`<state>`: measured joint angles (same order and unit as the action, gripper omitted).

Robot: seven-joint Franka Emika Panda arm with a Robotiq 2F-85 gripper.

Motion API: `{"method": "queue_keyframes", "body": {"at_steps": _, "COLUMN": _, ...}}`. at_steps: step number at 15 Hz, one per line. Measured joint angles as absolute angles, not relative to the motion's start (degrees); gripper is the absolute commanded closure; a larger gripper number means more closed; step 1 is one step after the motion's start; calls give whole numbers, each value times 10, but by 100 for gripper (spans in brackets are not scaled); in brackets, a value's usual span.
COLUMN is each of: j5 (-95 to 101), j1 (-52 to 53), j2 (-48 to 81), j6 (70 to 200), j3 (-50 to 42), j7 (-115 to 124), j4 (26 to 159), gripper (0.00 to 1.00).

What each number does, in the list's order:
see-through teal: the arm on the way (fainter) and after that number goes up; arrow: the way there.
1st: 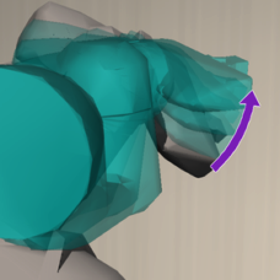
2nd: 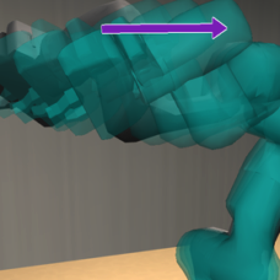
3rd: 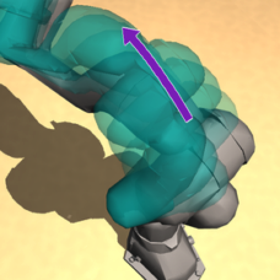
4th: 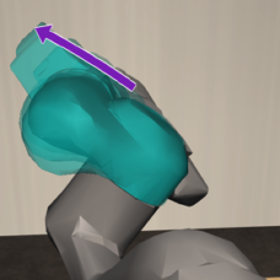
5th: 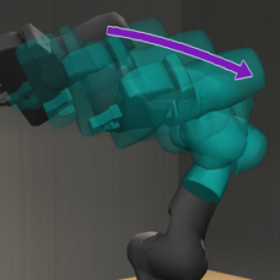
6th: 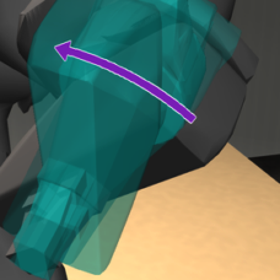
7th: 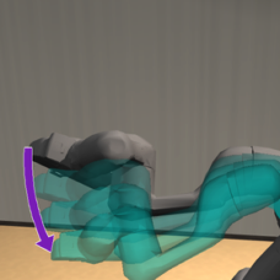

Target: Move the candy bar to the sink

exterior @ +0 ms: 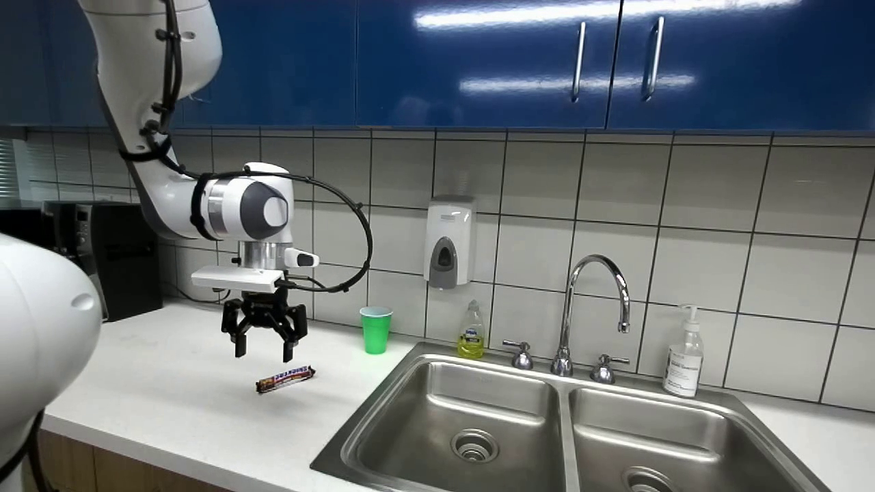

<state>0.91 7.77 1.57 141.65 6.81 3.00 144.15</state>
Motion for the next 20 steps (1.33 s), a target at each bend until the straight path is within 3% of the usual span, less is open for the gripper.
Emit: {"method": "queue_keyframes", "body": {"at_steps": 20, "j5": 10, "j1": 120, "j2": 249, "j6": 1417, "j3": 68, "j7": 38, "j4": 1231, "gripper": 0}}
